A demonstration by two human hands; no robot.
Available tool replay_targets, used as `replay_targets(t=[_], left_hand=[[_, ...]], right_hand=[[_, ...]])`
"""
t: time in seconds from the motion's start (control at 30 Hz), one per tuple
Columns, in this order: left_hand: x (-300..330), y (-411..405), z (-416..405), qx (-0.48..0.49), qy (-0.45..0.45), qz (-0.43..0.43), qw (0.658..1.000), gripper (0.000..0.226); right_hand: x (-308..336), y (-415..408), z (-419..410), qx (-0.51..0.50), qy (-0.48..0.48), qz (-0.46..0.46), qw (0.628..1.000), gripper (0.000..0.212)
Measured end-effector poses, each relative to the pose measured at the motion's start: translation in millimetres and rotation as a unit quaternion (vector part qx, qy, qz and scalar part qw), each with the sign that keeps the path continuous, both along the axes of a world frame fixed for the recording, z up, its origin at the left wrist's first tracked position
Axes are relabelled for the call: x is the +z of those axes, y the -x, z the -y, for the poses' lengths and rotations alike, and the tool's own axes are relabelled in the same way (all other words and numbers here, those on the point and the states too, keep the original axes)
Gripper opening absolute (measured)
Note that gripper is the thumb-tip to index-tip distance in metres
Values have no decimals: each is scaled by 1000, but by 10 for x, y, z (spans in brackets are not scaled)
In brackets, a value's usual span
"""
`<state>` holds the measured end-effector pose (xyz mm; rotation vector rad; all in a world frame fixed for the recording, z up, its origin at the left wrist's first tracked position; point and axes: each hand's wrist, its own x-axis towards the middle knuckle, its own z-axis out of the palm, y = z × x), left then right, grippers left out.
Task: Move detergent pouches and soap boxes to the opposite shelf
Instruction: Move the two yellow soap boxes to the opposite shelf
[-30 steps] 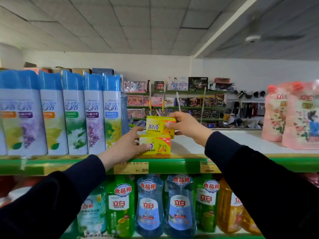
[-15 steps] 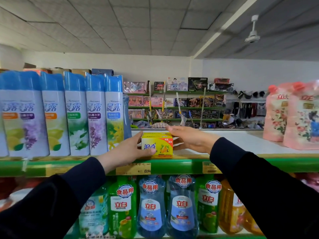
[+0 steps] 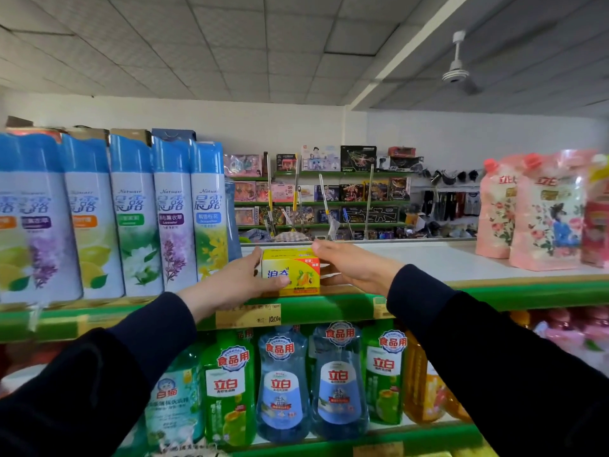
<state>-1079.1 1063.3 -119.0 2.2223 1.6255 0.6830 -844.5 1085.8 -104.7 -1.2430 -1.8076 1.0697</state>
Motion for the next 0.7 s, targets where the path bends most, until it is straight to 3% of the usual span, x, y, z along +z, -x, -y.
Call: replay_targets(t=[0.13, 0.33, 0.5, 0.7], left_hand=[[38, -34, 32, -27, -72, 59, 995, 121], [71, -397, 184, -112, -206, 63, 970, 98], [18, -951, 412, -204, -212, 77, 953, 90], [-198, -1939, 763, -337, -110, 137, 925, 81]], right_hand=[[-19, -22, 173, -44, -63, -7, 997, 62], [-67, -212, 614, -144, -218, 53, 964, 62], [-214, -594, 1224, -240, -271, 77, 929, 50], [-496, -1313, 2273, -365, -237, 112, 893, 53]])
